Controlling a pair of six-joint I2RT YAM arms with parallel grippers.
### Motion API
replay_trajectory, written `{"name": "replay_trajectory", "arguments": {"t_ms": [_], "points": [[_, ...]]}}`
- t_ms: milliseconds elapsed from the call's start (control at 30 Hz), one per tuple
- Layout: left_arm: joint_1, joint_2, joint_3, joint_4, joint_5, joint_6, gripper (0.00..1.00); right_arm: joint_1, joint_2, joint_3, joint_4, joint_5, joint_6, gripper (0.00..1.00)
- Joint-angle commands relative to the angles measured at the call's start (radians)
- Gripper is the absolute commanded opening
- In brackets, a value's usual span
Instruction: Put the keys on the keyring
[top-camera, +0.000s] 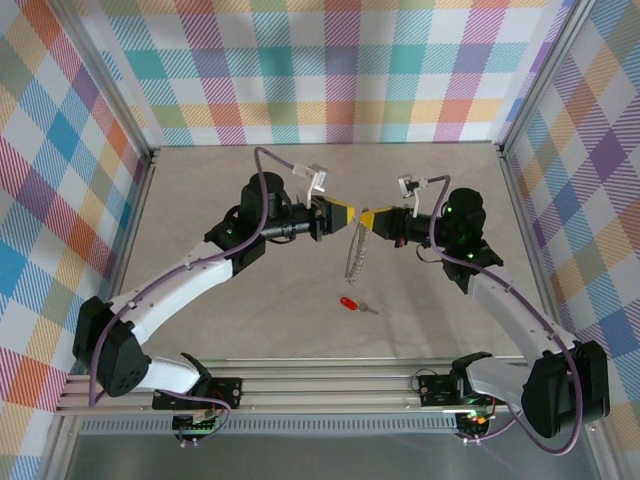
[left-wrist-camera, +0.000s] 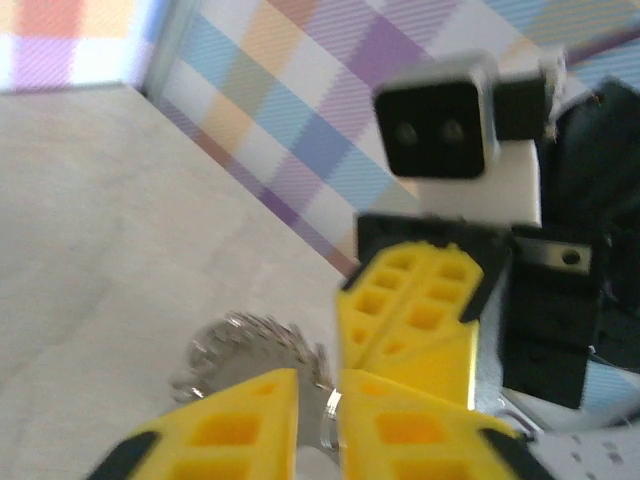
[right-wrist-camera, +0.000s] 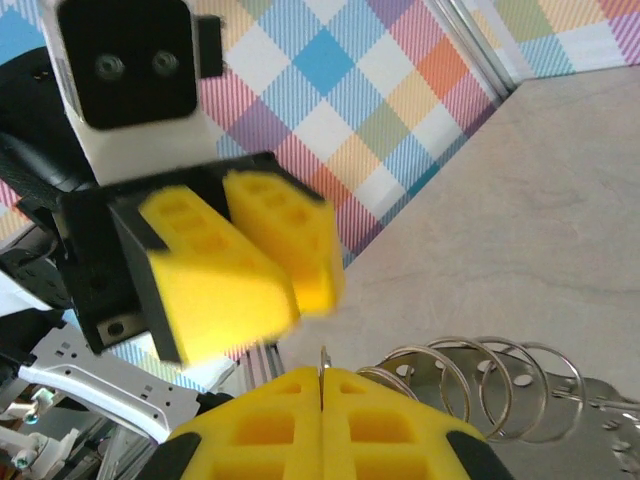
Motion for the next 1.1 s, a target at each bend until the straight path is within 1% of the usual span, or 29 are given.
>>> {"name": "replay_trajectory", "arguments": {"t_ms": [0,33,100,167,200,300,433,633,733,867,1067], "points": [[0.012,-0.058,0.019,-0.028,-0.172,-0.059,0.34,-0.001,-0.025,0.032,-0.006,0.014,-0.026,0.0],[0.012,-0.058,0.025,-0.047,-0.192,-0.068,0.39,-0.001,-0.025,0.033,-0.004,0.016,-0.025,0.0],[0.011,-0.063,0.026,-0.074,-0.222,-0.075,0.55,-0.001,-0.025,0.032,-0.004,0.027,-0.025,0.0],[0.01,-0.075,0.016,-0.085,-0.258,-0.073,0.67,-0.001,-0.026,0.031,-0.002,0.032,-0.023,0.0],[0.01,-0.085,0.007,-0.087,-0.276,-0.074,0.7,-0.001,-0.027,0.03,0.001,0.035,-0.022,0.0],[0.01,-0.111,-0.02,-0.085,-0.299,-0.058,0.75,-0.002,-0.03,0.025,0.014,0.035,-0.013,0.0],[0.01,-0.132,-0.057,-0.058,-0.273,-0.03,0.75,-0.001,-0.034,0.019,0.036,0.009,0.003,0.0],[0.012,-0.124,-0.109,0.055,-0.106,0.001,0.71,-0.001,-0.054,0.011,0.045,-0.012,0.008,0.0],[0.018,-0.111,-0.137,0.128,-0.026,-0.019,0.66,-0.001,-0.066,0.001,0.057,-0.01,0.02,0.0],[0.028,-0.086,-0.157,0.244,0.071,-0.085,0.55,-0.001,-0.073,-0.015,0.103,-0.008,0.054,0.0],[0.027,-0.046,-0.157,0.358,0.151,-0.16,0.44,-0.001,-0.068,-0.023,0.164,-0.011,0.099,0.0]]}}
